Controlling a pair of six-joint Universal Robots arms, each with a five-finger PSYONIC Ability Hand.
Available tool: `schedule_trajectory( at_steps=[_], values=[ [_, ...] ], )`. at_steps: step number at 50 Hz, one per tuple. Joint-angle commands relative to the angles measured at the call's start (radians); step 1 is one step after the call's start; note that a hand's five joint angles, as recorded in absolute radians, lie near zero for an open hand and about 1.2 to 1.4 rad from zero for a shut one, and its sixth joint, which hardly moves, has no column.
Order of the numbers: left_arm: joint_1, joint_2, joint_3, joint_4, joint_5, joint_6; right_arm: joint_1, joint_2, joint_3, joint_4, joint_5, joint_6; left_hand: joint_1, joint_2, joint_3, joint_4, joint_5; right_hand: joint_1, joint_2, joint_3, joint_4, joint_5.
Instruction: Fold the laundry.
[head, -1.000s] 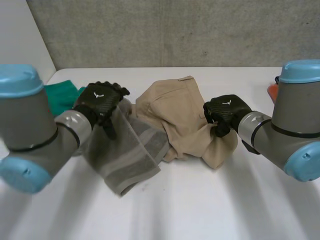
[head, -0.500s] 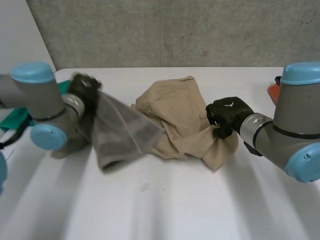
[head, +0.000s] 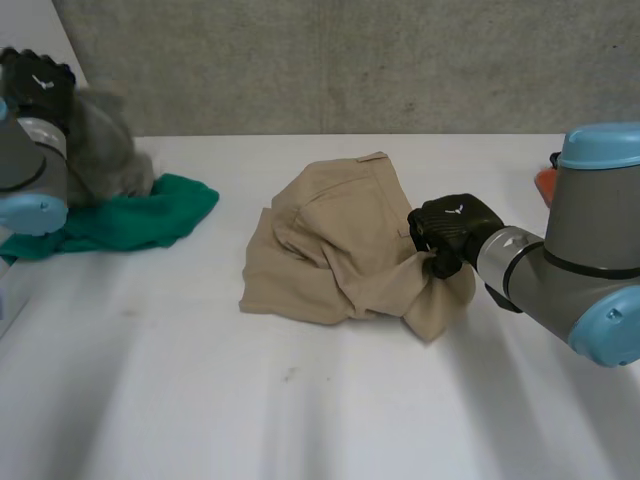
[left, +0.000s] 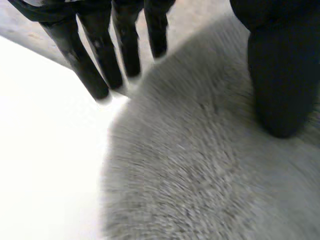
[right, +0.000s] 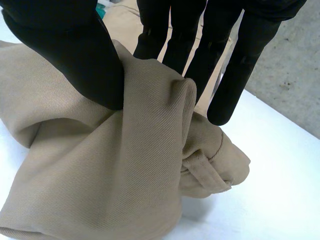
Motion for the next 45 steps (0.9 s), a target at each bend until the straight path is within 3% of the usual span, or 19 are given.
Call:
schedule_trajectory(
  at_steps=[1,8,13,19,25,28,31,32,33,34,40,45],
  values=[
    [-0.038,0.098,-0.157,-0.044,0.021,-0.005,0.008,-0.044,-0.003,0.001,0.005,-0.025,-0.086,-0.218,-0.243,-0.247,-0.179,0.265,0.225,0.214,0.203,0.237],
    [-0.135,0.333,-0.460,-0.165,0.109,-0.109,0.023,-0.116,-0.004,0.004,0.005,-0.060,-0.086,-0.218,-0.243,-0.247,-0.179,0.265,0.225,0.214,0.203,0.237],
    [-0.251,0.469,-0.698,-0.283,0.214,-0.280,0.034,-0.158,-0.004,0.013,0.009,-0.043,-0.086,-0.218,-0.243,-0.247,-0.179,0.265,0.225,0.214,0.203,0.237],
    [-0.399,0.474,-0.823,-0.300,0.257,-0.456,0.048,-0.175,-0.006,0.039,0.032,0.010,-0.086,-0.218,-0.243,-0.247,-0.179,0.265,0.225,0.214,0.203,0.237],
    [-0.535,0.356,-0.766,-0.272,0.214,-0.581,0.063,-0.207,-0.003,0.076,0.055,0.046,-0.086,-0.218,-0.243,-0.246,-0.178,0.265,0.225,0.214,0.203,0.237],
    [-0.575,0.309,-0.714,-0.277,0.182,-0.612,0.068,-0.222,0.000,0.083,0.059,0.049,0.040,-0.092,-0.117,-0.120,-0.052,0.265,0.225,0.214,0.203,0.237],
    [-0.612,0.267,-0.654,-0.289,0.127,-0.643,0.069,-0.237,0.006,0.087,0.066,0.050,0.409,0.277,0.253,0.249,0.317,0.265,0.225,0.214,0.203,0.237],
    [-0.618,0.265,-0.642,-0.288,0.111,-0.647,0.069,-0.239,0.006,0.087,0.069,0.052,0.570,0.439,0.414,0.410,0.478,0.265,0.225,0.214,0.203,0.237],
    [-0.624,0.267,-0.623,-0.285,0.072,-0.655,0.068,-0.242,0.006,0.088,0.074,0.050,1.017,0.885,0.860,0.856,0.924,0.265,0.225,0.214,0.203,0.237],
    [-0.623,0.270,-0.616,-0.282,0.055,-0.658,0.065,-0.245,0.006,0.088,0.077,0.049,1.134,1.002,0.978,0.974,1.042,0.265,0.225,0.214,0.203,0.237],
    [-0.591,0.397,-0.619,-0.269,-0.062,-0.669,0.027,-0.263,0.000,0.097,0.082,0.047,1.135,1.003,0.979,0.975,1.043,0.265,0.225,0.214,0.203,0.237],
    [-0.549,0.573,-0.662,-0.251,-0.010,-0.663,0.013,-0.325,-0.006,0.132,0.075,0.030,1.135,1.003,0.979,0.975,1.043,0.265,0.225,0.214,0.203,0.237]
  ],
)
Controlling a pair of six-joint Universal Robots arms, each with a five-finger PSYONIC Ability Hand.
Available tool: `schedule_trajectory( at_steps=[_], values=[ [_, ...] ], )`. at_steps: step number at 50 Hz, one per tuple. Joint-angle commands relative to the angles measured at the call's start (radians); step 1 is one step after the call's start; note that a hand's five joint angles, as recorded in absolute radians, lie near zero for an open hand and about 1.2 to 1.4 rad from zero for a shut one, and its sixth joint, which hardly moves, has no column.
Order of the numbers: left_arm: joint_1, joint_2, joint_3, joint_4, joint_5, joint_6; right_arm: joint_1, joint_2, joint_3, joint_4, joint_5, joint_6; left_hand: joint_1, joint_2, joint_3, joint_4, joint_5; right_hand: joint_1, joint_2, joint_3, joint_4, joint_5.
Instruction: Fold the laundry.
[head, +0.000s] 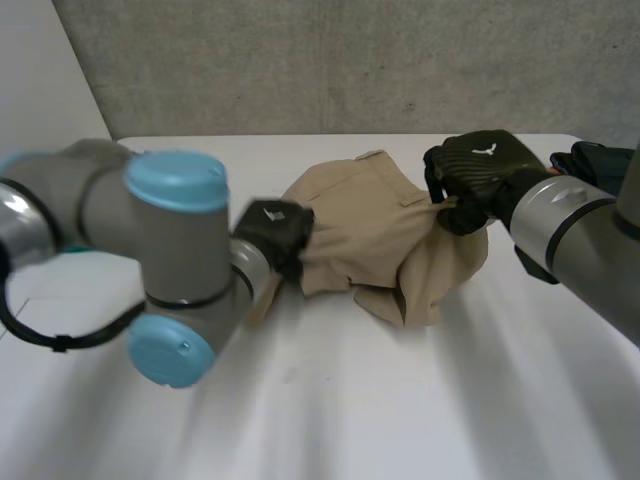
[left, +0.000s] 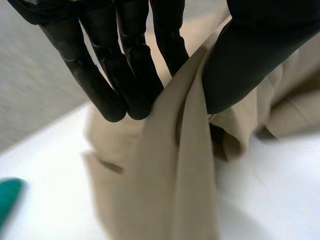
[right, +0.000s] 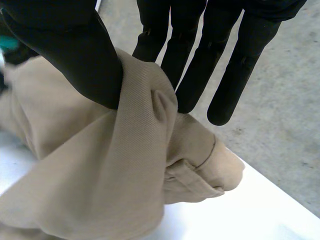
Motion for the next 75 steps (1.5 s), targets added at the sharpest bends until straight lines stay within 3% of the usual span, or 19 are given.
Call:
schedule_trajectory(
  at_steps=[1,5,9,21,27,29,30,31,33,35,41,46,51,57,65,73,75],
  values=[
    [0.058,0.235,-0.054,0.025,0.043,0.009,-0.021,-0.070,-0.009,0.042,-0.008,-0.022,0.254,0.208,0.222,0.207,0.236,0.265,0.225,0.210,0.202,0.237],
    [0.084,0.330,-0.040,0.055,0.107,0.015,-0.004,-0.125,-0.003,0.053,-0.009,-0.027,0.254,0.208,0.222,0.207,0.236,0.265,0.225,0.210,0.202,0.237],
    [0.104,0.294,0.037,0.069,0.120,0.021,0.030,-0.120,-0.001,-0.004,-0.005,-0.010,0.254,0.208,0.222,0.207,0.236,0.265,0.225,0.210,0.202,0.237],
    [0.115,-0.179,0.388,-0.021,0.038,0.179,0.058,0.225,-0.090,-0.260,0.014,-0.028,0.254,0.208,0.222,0.207,0.236,0.265,0.225,0.210,0.202,0.237],
    [0.136,-0.346,0.550,0.061,0.011,0.289,0.111,0.403,-0.187,-0.305,0.035,-0.021,0.254,0.208,0.222,0.207,0.236,0.265,0.225,0.210,0.202,0.237],
    [0.147,-0.360,0.578,0.083,-0.003,0.315,0.130,0.431,-0.210,-0.300,0.040,-0.015,0.188,0.142,0.155,0.141,0.169,-0.039,-0.079,-0.094,-0.101,-0.066],
    [0.151,-0.363,0.591,0.091,-0.008,0.326,0.140,0.440,-0.219,-0.296,0.041,-0.008,0.018,-0.027,-0.014,-0.029,0.000,-0.241,-0.282,-0.296,-0.304,-0.269],
    [0.161,-0.359,0.598,0.095,-0.017,0.334,0.156,0.448,-0.240,-0.283,0.047,0.001,-0.419,-0.465,-0.452,-0.466,-0.438,-0.627,-0.667,-0.682,-0.689,-0.655],
    [0.162,-0.342,0.592,0.092,-0.023,0.332,0.167,0.445,-0.260,-0.266,0.061,0.010,-0.789,-0.835,-0.821,-0.836,-0.808,-0.920,-0.961,-0.975,-0.983,-0.948],
    [0.159,-0.291,0.560,0.069,-0.032,0.317,0.170,0.425,-0.280,-0.233,0.095,0.016,-0.968,-1.013,-1.000,-1.015,-0.986,-0.957,-0.997,-1.012,-1.019,-0.984],
    [0.139,-0.095,0.370,-0.027,-0.028,0.274,0.098,0.261,-0.276,-0.122,0.156,-0.017,-0.968,-1.013,-1.000,-1.015,-0.986,-0.957,-0.997,-1.012,-1.019,-0.984],
    [0.115,0.100,0.139,-0.083,-0.006,0.210,0.030,0.145,-0.257,0.032,0.087,-0.094,-0.968,-1.013,-1.000,-1.015,-0.986,-0.957,-0.997,-1.012,-1.019,-0.984],
    [0.081,0.284,-0.130,-0.107,0.049,0.071,-0.028,0.088,-0.231,0.227,0.011,-0.185,-0.968,-1.013,-1.000,-1.015,-0.986,-0.957,-0.997,-1.012,-1.019,-0.984],
    [0.043,0.376,-0.354,-0.101,0.070,-0.089,-0.063,0.049,-0.100,0.366,-0.009,-0.180,-0.968,-1.013,-1.000,-1.015,-0.986,-0.957,-0.997,-1.012,-1.019,-0.984],
    [0.021,0.290,-0.439,-0.052,0.081,-0.220,-0.070,0.035,0.246,0.159,-0.123,-0.150,-0.968,-1.013,-1.000,-1.015,-0.986,-0.957,-0.997,-1.012,-1.019,-0.984],
    [0.006,0.126,-0.331,-0.026,0.098,-0.273,-0.042,0.103,0.422,-0.168,-0.086,-0.120,-0.961,-1.007,-0.994,-1.008,-0.980,-0.892,-0.933,-0.947,-0.955,-0.920],
    [-0.005,0.080,-0.292,-0.029,0.109,-0.298,-0.027,0.129,0.439,-0.250,-0.050,-0.108,-0.818,-0.864,-0.851,-0.865,-0.837,-0.817,-0.857,-0.872,-0.879,-0.844]
  ],
)
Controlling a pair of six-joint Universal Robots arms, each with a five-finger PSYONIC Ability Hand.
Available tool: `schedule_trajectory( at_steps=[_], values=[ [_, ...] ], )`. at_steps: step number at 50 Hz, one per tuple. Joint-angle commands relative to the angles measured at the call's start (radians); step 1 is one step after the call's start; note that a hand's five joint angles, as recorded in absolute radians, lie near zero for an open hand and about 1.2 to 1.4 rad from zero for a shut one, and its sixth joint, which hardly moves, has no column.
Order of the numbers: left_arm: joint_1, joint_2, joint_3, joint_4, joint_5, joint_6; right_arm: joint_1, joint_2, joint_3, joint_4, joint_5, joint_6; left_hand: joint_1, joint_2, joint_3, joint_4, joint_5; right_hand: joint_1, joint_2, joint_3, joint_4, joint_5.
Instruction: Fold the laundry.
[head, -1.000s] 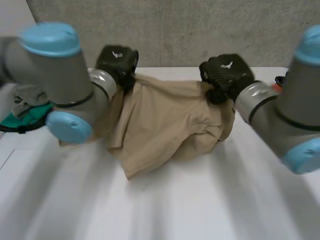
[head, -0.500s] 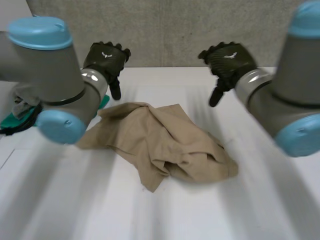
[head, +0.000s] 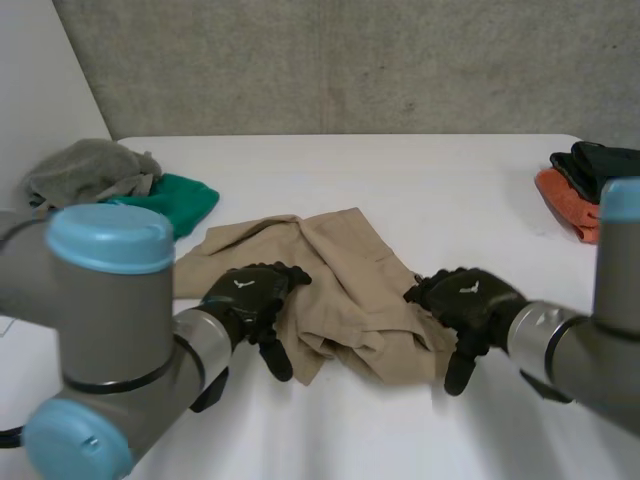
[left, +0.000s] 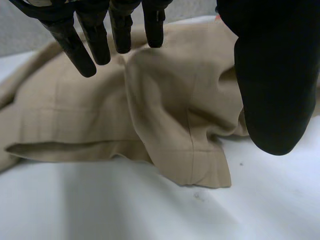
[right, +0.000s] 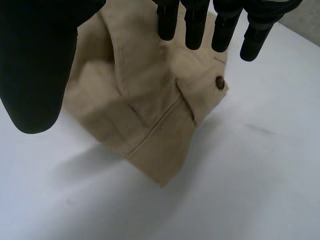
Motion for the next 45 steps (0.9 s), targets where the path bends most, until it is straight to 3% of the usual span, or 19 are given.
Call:
schedule_trajectory(
  at_steps=[1,3,6,7,12,15,19,24,29,35,42,45],
  values=[
    [-0.021,-0.152,0.125,0.007,0.023,-0.057,0.039,0.081,0.092,-0.282,0.079,0.034,0.178,0.167,0.162,0.170,0.150,0.125,0.135,0.136,0.133,0.122],
    [-0.029,-0.179,0.148,0.010,0.023,-0.066,0.048,0.101,0.092,-0.336,0.107,0.043,0.266,0.255,0.250,0.258,0.238,0.215,0.226,0.227,0.224,0.213],
    [-0.043,-0.227,0.190,0.013,0.010,-0.078,0.057,0.121,0.090,-0.408,0.168,0.058,0.805,0.794,0.789,0.797,0.777,0.921,0.932,0.933,0.930,0.919],
    [-0.043,-0.238,0.207,0.011,-0.013,-0.078,0.057,0.118,0.089,-0.434,0.192,0.071,1.204,1.194,1.188,1.196,1.177,1.174,1.185,1.186,1.183,1.171],
    [-0.026,-0.169,0.234,-0.018,-0.062,-0.075,0.042,0.049,0.073,-0.421,0.213,0.104,1.208,1.198,1.193,1.200,1.181,1.176,1.187,1.188,1.185,1.174],
    [-0.008,-0.042,0.250,-0.084,-0.052,-0.022,0.022,-0.066,0.059,-0.375,0.200,0.075,1.208,1.198,1.193,1.200,1.181,1.176,1.187,1.188,1.185,1.174],
    [0.043,0.186,0.306,-0.215,0.002,0.142,0.005,-0.254,0.011,-0.231,0.155,-0.049,1.208,1.198,1.193,1.200,1.181,1.176,1.187,1.188,1.185,1.174],
    [0.087,0.320,0.405,-0.318,0.088,0.316,-0.009,-0.341,-0.140,-0.013,0.111,-0.093,1.208,1.198,1.193,1.200,1.181,1.176,1.187,1.188,1.185,1.174],
    [0.097,0.305,0.524,-0.433,0.125,0.492,-0.003,-0.268,-0.366,0.163,0.088,-0.095,1.208,1.198,1.193,1.200,1.181,1.176,1.187,1.188,1.185,1.174],
    [0.104,0.203,0.604,-0.487,0.119,0.638,0.024,-0.129,-0.540,0.248,0.082,-0.100,1.208,1.198,1.193,1.200,1.181,1.176,1.187,1.188,1.185,1.174],
    [0.117,-0.034,0.750,-0.397,0.108,0.709,0.073,0.068,-0.655,0.227,0.090,-0.100,1.208,1.198,1.193,1.200,1.181,1.176,1.187,1.188,1.185,1.174],
    [0.129,-0.149,0.872,-0.297,0.116,0.730,0.086,0.174,-0.714,0.126,0.111,-0.095,1.208,1.198,1.193,1.200,1.181,1.176,1.187,1.188,1.185,1.174]
  ],
)
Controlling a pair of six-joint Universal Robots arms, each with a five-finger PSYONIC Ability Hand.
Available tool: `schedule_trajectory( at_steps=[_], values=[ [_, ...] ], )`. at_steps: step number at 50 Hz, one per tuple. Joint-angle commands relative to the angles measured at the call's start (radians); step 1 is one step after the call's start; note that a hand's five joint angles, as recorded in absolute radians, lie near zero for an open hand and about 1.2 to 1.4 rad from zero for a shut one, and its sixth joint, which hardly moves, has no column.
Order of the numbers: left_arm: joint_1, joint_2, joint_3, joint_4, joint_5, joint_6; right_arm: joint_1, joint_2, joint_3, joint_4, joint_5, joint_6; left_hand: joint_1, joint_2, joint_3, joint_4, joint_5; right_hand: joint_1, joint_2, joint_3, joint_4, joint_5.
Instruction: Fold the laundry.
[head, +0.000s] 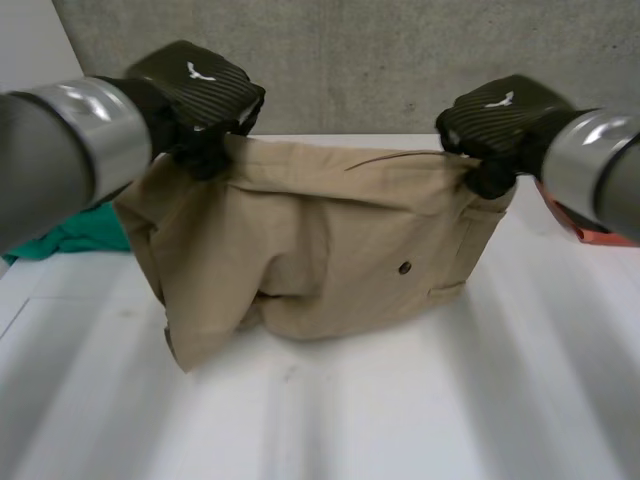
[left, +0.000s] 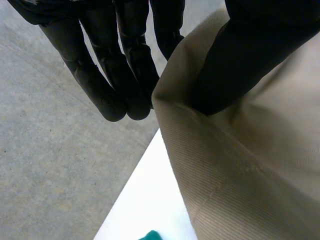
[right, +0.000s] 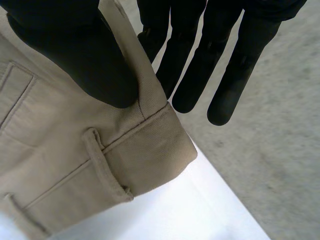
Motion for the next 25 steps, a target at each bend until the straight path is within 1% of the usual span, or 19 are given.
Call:
schedule_trajectory(
  at_steps=[1,3,4,6,7,8,10,11,12,15,16,21,25],
  values=[
    [0.028,-0.271,0.268,0.234,0.008,0.043,0.039,0.233,-0.140,-0.211,0.046,0.010,0.255,0.201,0.215,0.198,0.221,0.286,0.221,0.209,0.202,0.205],
    [0.039,-0.303,0.350,0.337,0.018,0.040,0.042,0.260,-0.205,-0.331,0.068,0.020,0.255,0.201,0.215,0.198,0.221,0.286,0.221,0.209,0.202,0.205],
    [0.045,-0.314,0.417,0.429,0.025,0.027,0.043,0.266,-0.257,-0.465,0.091,0.033,0.255,0.201,0.215,0.198,0.221,0.286,0.221,0.209,0.202,0.205],
    [0.050,-0.308,0.460,0.529,0.028,-0.007,0.043,0.258,-0.303,-0.603,0.115,0.052,0.255,0.201,0.215,0.198,0.221,0.286,0.221,0.209,0.202,0.205],
    [0.051,-0.299,0.471,0.576,0.026,-0.036,0.045,0.251,-0.321,-0.672,0.128,0.063,0.255,0.201,0.215,0.198,0.221,0.286,0.221,0.209,0.202,0.205],
    [0.054,-0.273,0.473,0.662,0.020,-0.102,0.045,0.231,-0.347,-0.797,0.146,0.085,0.255,0.201,0.215,0.198,0.221,0.286,0.221,0.209,0.202,0.205],
    [0.060,-0.238,0.458,0.731,0.020,-0.176,0.042,0.209,-0.357,-0.897,0.158,0.099,0.255,0.201,0.215,0.198,0.221,0.286,0.221,0.209,0.202,0.205],
    [0.067,-0.222,0.445,0.762,0.022,-0.209,0.045,0.199,-0.357,-0.918,0.158,0.103,0.255,0.201,0.215,0.198,0.221,0.286,0.221,0.209,0.202,0.205],
    [0.076,-0.198,0.412,0.805,0.025,-0.264,0.044,0.186,-0.354,-0.921,0.154,0.101,0.255,0.201,0.215,0.198,0.221,0.286,0.221,0.209,0.202,0.205],
    [0.090,-0.178,0.355,0.844,0.038,-0.326,0.045,0.172,-0.346,-0.884,0.134,0.101,0.255,0.201,0.215,0.198,0.221,0.286,0.221,0.209,0.202,0.205],
    [0.097,-0.173,0.308,0.853,0.049,-0.335,0.045,0.166,-0.335,-0.848,0.126,0.101,0.255,0.201,0.215,0.198,0.221,0.286,0.221,0.209,0.202,0.205],
    [0.114,-0.164,0.156,0.867,0.077,-0.308,0.037,0.163,-0.280,-0.742,0.131,0.103,0.255,0.201,0.215,0.198,0.221,0.286,0.221,0.209,0.202,0.205],
    [0.123,-0.164,-0.012,0.879,0.103,-0.260,0.013,0.169,-0.166,-0.651,0.135,0.104,0.255,0.201,0.215,0.198,0.221,0.286,0.221,0.209,0.202,0.205]
  ],
)
